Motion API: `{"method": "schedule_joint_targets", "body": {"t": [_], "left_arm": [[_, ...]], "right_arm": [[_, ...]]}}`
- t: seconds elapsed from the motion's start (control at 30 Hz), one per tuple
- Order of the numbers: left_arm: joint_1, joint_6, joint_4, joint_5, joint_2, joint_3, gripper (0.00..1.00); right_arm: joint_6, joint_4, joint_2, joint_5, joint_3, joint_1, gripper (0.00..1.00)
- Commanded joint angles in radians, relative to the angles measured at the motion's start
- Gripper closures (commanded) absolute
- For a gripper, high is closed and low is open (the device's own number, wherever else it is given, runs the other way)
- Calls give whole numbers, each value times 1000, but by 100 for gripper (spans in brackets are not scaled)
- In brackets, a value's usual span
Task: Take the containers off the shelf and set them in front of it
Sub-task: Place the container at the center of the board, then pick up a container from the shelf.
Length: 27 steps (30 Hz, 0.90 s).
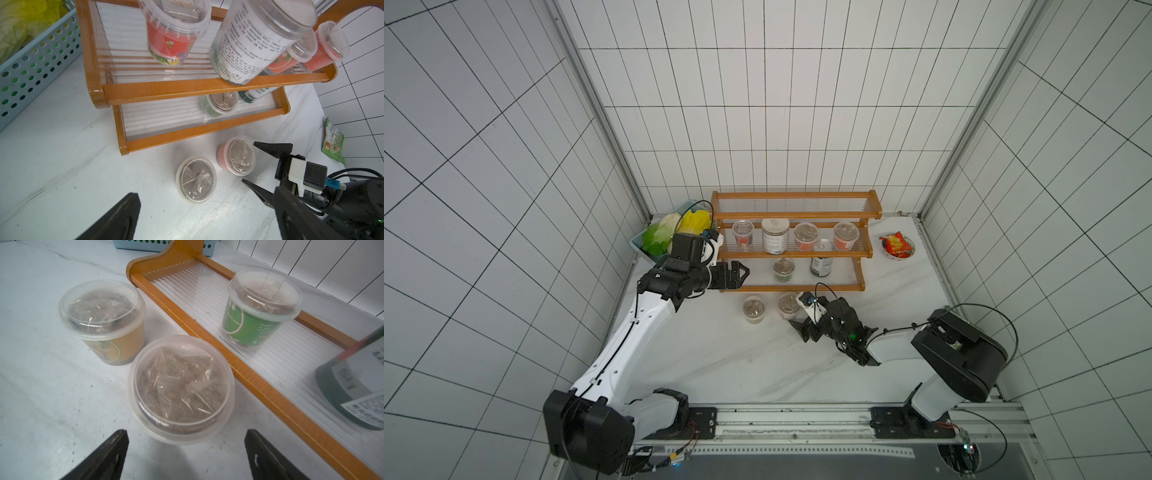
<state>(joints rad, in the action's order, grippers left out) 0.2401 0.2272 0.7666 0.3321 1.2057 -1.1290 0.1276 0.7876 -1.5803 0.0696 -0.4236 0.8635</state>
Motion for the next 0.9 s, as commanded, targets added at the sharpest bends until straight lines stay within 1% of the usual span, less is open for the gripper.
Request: {"method": "schedule_joint_targets", "body": {"t": [0.0,0.13,0.2,0.27,0.43,0.53,0.6,0.67,0.87], "left_arm": [[2,-19,-23,-10,14,-13,2],[79,-16,-42,-152,7,-34,2],[107,-3,-76,-205,11,-39,2],[137,-4,-123,-285,27,-44,2],[146,-6,-234,-459,114,-64,2],[146,-24,-342,-469,161,-64,2],[143,-33,-366,-469,201,-88,2],[141,-29,-366,-506,240,-116,2],[129,-39,-414,-511,316,-151,2]], "right_arm": [[-6,-57,95,-13,43,-5,8],[-23,-176,267,-55,89,-5,5],[-31,-258,371,-83,100,-9,4],[-32,-363,482,-99,96,-23,3],[-33,-538,708,-104,60,-82,1],[-32,-614,802,-93,29,-119,0],[-50,-632,843,-83,14,-142,0],[-54,-653,863,-75,-5,-155,1],[-57,-677,890,-70,-21,-173,1]]}}
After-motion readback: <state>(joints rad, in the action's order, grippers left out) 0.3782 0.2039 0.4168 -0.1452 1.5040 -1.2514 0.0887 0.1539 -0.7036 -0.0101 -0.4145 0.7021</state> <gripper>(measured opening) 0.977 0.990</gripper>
